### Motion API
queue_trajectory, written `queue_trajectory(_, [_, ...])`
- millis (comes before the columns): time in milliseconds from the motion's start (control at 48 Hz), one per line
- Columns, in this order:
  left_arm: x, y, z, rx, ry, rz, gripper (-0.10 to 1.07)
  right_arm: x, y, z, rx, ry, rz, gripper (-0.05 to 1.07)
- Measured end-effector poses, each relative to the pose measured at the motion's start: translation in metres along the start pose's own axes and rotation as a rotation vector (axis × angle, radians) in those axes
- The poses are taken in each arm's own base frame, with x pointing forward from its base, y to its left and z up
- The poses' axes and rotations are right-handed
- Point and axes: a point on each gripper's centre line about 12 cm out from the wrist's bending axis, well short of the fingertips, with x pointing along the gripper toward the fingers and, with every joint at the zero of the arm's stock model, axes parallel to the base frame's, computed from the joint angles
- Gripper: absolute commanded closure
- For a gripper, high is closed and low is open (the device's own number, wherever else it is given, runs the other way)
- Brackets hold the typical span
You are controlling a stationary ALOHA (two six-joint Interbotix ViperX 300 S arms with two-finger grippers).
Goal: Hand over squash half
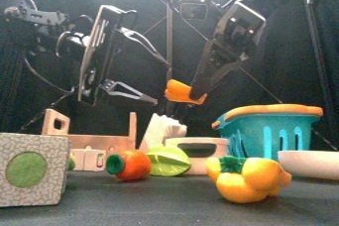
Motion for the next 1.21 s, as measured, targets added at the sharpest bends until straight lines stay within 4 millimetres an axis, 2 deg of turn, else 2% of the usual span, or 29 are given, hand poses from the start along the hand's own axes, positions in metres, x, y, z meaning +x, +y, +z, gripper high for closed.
queue_trajectory(312, [0.011,-0.006,-0.005,-0.036,0.017,-0.039,0.04,-0.001,-0.002,0.007,-0.005,-0.019,-0.006,0.35])
queue_trajectory(854, [0.019,0.007,0.007,-0.057,-0.045,-0.012,0.06,-0.001,-0.003,0.007,-0.008,-0.018,-0.008,0.35])
queue_trajectory(1208, [0.021,0.01,0.007,-0.065,-0.047,-0.001,0.23,-0.001,-0.004,0.008,-0.01,-0.02,-0.01,0.34])
